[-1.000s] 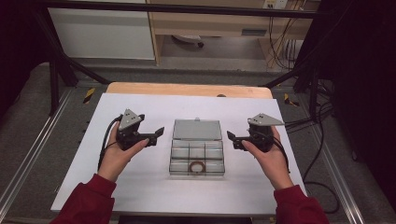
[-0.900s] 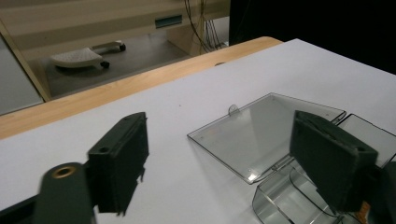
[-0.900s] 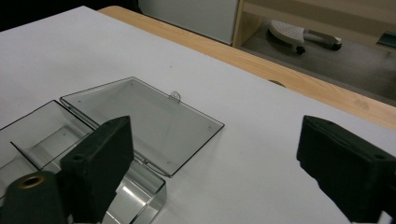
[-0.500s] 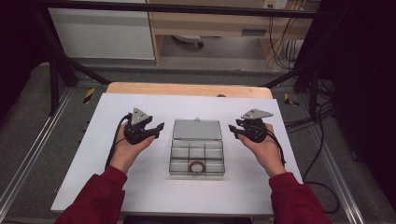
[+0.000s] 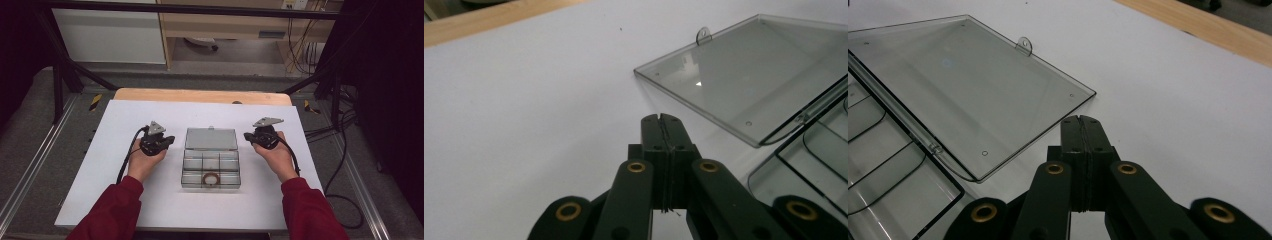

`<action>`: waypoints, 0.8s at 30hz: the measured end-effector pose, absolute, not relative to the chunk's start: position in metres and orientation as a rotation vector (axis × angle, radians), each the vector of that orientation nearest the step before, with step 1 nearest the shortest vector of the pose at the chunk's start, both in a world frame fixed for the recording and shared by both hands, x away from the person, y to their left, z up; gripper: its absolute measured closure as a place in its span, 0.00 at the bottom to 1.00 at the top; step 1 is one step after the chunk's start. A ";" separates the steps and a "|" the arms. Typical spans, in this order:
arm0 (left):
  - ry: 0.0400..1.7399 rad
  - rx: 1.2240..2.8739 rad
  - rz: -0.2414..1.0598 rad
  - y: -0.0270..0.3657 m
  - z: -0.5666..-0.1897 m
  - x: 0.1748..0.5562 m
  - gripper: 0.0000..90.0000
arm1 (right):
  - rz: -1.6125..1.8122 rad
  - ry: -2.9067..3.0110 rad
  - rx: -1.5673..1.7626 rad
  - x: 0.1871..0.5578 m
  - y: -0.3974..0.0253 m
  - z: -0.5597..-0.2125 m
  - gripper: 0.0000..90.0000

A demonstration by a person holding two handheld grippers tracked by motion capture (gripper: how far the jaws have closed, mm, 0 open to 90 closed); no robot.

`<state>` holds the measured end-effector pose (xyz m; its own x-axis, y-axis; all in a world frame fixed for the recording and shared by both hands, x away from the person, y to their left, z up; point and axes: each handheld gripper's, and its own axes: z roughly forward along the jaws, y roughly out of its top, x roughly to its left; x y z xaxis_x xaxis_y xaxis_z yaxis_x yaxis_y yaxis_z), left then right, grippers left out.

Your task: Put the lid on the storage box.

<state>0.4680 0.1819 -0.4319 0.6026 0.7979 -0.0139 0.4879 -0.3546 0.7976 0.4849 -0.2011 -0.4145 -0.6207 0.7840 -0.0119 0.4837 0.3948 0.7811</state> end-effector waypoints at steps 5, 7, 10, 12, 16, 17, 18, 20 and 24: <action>1.031 2.034 0.435 0.178 -0.437 0.471 1.00 | 1.087 2.301 1.083 0.488 -0.198 -0.419 1.00; 1.031 2.042 0.440 0.177 -0.438 0.471 1.00 | 1.084 2.301 1.093 0.489 -0.198 -0.421 1.00; 1.030 2.037 0.436 0.176 -0.438 0.471 1.00 | 1.081 2.306 1.105 0.491 -0.198 -0.425 1.00; 1.035 2.037 0.420 0.176 -0.439 0.472 1.00 | 1.092 2.317 1.114 0.493 -0.197 -0.428 1.00; 1.048 2.036 0.398 0.173 -0.444 0.475 1.00 | 1.079 2.330 1.119 0.496 -0.195 -0.432 1.00; 1.046 2.037 0.391 0.172 -0.444 0.475 1.00 | 1.080 2.327 1.121 0.497 -0.194 -0.434 1.00; 1.047 2.036 0.390 0.171 -0.445 0.476 1.00 | 1.082 2.330 1.125 0.497 -0.194 -0.435 1.00; 1.044 2.041 0.390 0.169 -0.446 0.476 1.00 | 1.073 2.339 1.131 0.498 -0.194 -0.439 1.00; 1.050 2.050 0.386 0.169 -0.450 0.478 1.00 | 1.082 2.349 1.141 0.498 -0.193 -0.442 1.00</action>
